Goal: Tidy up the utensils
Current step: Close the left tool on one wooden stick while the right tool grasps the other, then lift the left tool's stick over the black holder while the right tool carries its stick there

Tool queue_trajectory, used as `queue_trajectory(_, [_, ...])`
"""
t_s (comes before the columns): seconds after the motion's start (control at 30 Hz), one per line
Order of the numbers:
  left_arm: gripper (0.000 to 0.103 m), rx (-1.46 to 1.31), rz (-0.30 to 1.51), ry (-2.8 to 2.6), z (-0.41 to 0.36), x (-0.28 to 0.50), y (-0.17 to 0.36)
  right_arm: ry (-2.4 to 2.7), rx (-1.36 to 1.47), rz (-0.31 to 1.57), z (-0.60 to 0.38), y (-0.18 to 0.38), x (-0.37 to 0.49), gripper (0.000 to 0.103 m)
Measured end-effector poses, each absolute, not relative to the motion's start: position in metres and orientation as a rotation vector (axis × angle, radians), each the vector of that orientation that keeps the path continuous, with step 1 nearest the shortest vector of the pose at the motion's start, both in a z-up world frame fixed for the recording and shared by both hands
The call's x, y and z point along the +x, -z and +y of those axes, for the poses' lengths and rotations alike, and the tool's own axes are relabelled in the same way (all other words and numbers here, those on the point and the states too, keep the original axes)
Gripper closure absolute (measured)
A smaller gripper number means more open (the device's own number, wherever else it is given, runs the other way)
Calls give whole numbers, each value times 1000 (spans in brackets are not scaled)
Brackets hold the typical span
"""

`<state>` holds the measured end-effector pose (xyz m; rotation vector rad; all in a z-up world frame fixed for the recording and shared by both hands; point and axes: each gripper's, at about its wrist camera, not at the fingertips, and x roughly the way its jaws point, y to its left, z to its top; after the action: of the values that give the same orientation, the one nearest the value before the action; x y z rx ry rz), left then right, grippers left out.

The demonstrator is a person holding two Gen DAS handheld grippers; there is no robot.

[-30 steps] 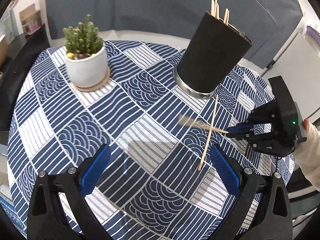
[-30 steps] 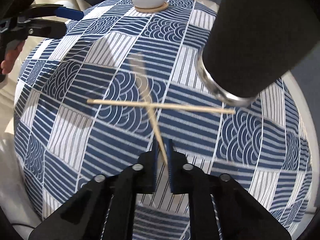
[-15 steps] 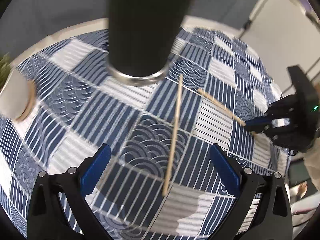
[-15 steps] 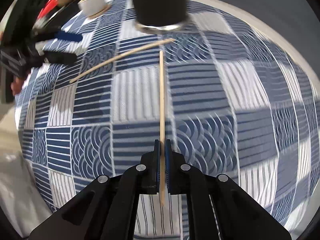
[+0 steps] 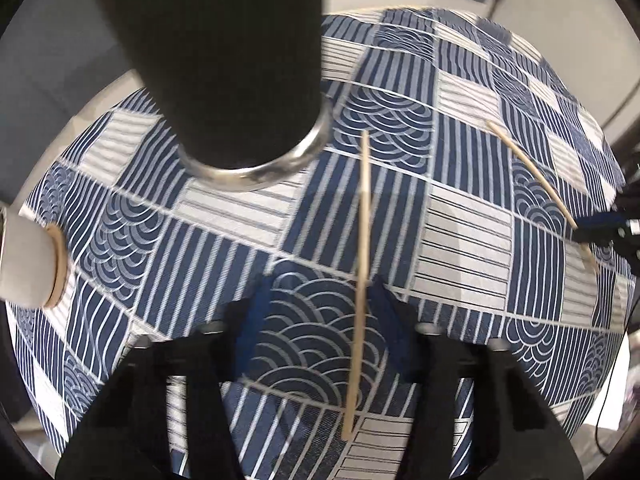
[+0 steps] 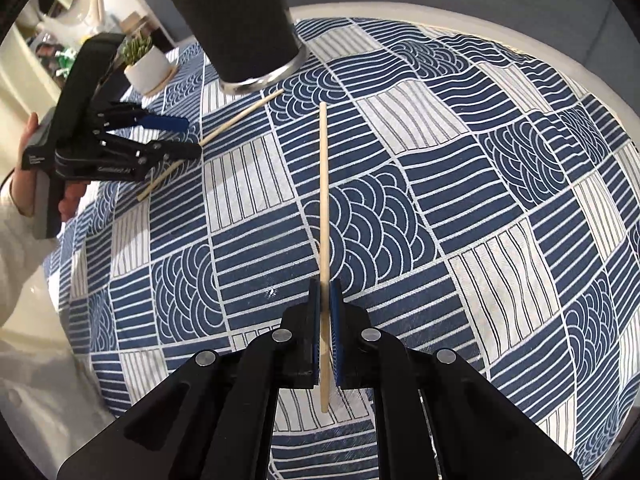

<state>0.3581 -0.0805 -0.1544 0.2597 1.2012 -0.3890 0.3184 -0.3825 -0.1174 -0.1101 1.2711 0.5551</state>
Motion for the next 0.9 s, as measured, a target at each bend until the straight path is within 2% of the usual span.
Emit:
queue_trajectory(0.03, [83, 246, 1208, 378, -76, 359, 153, -553, -102, 1265, -383, 116, 318, 98])
queue_trajectory(0.07, [93, 220, 1227, 367, -70, 360, 152, -554, -94, 1262, -384, 115, 318, 98])
queue_trajectory(0.1, [96, 192, 1246, 361, -63, 360, 152, -558, -87, 1258, -387, 113, 319, 98])
queue_trajectory(0.47, [98, -8, 1302, 240, -22, 323, 146, -621, -87, 1191, -377, 94, 324, 98])
queue_trajectory(0.9, [98, -11, 1178, 80, -7, 279, 94, -683, -98, 1086, -378, 70, 315, 98])
